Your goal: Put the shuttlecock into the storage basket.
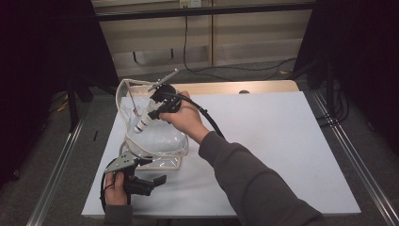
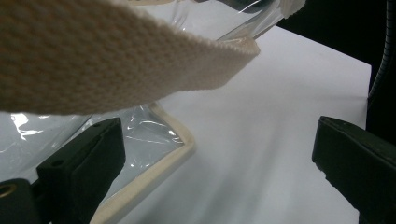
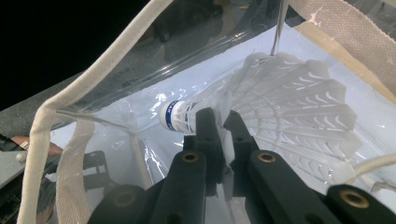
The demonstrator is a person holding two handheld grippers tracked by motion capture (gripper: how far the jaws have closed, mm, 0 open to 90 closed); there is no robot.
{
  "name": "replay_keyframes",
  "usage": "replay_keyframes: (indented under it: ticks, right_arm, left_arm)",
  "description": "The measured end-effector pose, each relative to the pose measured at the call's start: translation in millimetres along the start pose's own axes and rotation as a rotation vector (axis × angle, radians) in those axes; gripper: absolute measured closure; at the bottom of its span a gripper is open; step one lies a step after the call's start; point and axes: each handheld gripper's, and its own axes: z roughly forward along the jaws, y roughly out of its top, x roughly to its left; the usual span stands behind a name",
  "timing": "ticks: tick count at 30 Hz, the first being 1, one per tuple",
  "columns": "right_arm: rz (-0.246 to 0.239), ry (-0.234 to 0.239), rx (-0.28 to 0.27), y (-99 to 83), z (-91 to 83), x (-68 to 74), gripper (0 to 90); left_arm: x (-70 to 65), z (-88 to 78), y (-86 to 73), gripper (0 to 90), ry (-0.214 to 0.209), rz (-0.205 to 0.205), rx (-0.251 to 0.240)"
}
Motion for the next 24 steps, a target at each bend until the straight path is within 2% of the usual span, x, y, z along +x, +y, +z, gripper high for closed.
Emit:
replay_keyframes:
  ticks: [13, 24]
  right_arm:
    - [-0.002, -0.003, 0.015, 3.3, 7.6, 1.0, 88.6]
    - [-0.021, 0.003, 0.033, 9.4, 17.3, 8.5, 88.7]
  left_arm:
    - [-0.7, -0.3, 0.2, 2.8, -0.001, -0.001, -0.002]
    - [-0.2, -1.0, 0.1, 2.8, -0.002, -0.006, -0.006]
